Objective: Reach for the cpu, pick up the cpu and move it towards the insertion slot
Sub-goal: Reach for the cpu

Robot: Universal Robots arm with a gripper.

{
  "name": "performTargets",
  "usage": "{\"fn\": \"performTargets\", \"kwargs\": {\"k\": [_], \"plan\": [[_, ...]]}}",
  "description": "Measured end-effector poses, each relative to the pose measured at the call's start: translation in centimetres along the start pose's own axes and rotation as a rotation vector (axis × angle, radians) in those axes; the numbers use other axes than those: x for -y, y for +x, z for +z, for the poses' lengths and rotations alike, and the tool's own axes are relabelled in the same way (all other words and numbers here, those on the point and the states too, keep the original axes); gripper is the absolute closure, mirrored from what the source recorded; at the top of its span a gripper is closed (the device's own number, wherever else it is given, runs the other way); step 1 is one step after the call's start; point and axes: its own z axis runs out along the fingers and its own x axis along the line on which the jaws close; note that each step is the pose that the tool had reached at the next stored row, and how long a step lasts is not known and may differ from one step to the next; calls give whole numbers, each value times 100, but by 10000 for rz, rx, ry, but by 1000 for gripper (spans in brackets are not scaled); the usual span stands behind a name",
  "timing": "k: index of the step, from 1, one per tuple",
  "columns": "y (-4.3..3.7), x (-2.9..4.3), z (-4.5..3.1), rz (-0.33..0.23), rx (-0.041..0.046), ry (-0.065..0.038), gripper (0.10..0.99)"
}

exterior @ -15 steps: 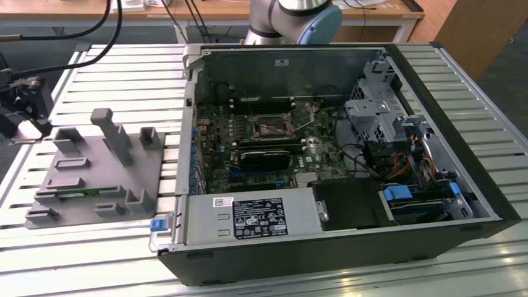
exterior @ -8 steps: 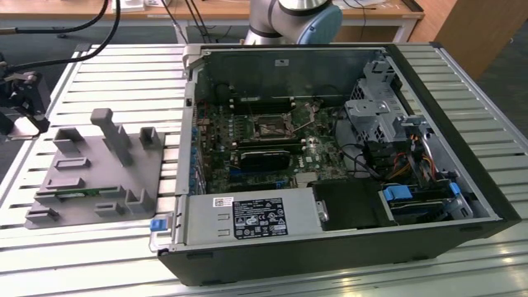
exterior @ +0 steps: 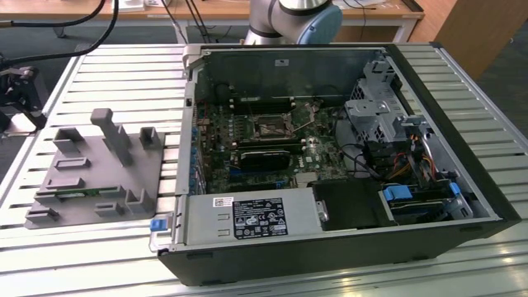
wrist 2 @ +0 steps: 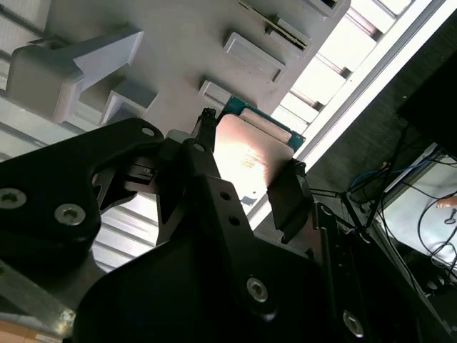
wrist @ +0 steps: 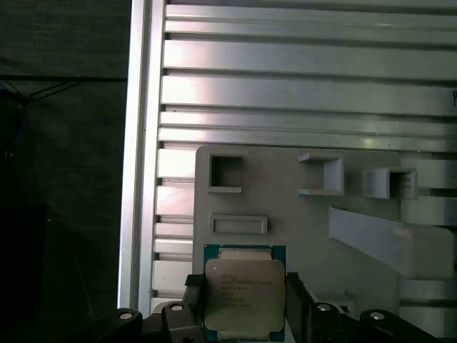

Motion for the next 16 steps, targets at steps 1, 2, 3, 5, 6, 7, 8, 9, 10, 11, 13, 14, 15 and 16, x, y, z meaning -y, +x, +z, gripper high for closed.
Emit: {"fn": "performTargets", "kwargs": {"k": [1,2,3,5,6,7,8,9,10,11,13,14,15,16], "plan": [[0,-1,-9,0,0,0,545],[0,-2,-17,0,0,1,545],[0,-3,-25,0,0,1,545],[0,-6,-42,0,0,2,545],[0,-7,-50,0,0,3,545],[0,-8,-59,0,0,3,545],[0,-9,-68,0,0,3,545],[0,-10,-76,0,0,3,545],[0,-11,-85,0,0,3,545],[0,-12,-94,0,0,4,545],[0,-14,-112,0,0,4,545],[0,-15,-121,0,1,4,545],[0,-16,-130,0,1,5,545],[0,-17,-139,0,-1,6,545]]}}
